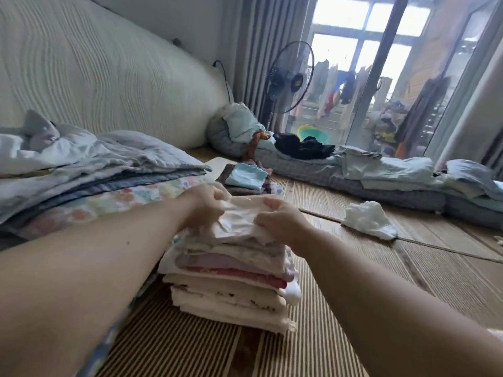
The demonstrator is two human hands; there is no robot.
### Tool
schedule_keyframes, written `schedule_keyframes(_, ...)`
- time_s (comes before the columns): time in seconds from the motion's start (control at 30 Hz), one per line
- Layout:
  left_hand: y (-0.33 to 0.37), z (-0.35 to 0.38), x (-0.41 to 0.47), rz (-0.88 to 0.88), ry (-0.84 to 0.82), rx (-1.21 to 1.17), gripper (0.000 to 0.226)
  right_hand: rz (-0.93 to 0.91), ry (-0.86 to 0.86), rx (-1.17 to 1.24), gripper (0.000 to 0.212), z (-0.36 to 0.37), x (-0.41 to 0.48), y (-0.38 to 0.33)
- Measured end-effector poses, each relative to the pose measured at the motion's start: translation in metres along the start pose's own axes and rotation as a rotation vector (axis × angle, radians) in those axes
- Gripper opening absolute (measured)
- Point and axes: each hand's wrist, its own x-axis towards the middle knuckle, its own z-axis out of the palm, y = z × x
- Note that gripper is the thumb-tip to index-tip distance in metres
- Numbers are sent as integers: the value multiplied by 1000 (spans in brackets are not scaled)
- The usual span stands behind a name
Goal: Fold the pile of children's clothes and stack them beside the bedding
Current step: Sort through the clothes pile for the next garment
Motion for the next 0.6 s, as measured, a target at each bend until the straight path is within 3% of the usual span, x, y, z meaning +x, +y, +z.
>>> schedule_keyframes(0.03, -9, 7, 6, -25, -69, 184, 33, 2, -38, -187, 43, 5, 7, 8)
schedule_keyframes(0.1, -23, 20, 16, -41, -185, 495, 65, 25, -148, -493, 68, 11, 16, 24)
schedule_keyframes(0.17, -29, 30, 17, -4, -214, 571, 99, 33, -214, -583, 90, 13, 18, 38)
schedule_keyframes(0.23, -32, 38, 15, 32, -227, 598, 116, 5, -248, -610, 100, 11, 15, 49)
schedule_keyframes(0.47, -20, 35, -4, 2, -197, 647, 104, -17, -203, -678, 113, 0, -20, 42)
schedule_keyframes(0.6, 17, 34, -46, 103, -148, 668, 95, -75, -89, -706, 112, -25, -69, 30)
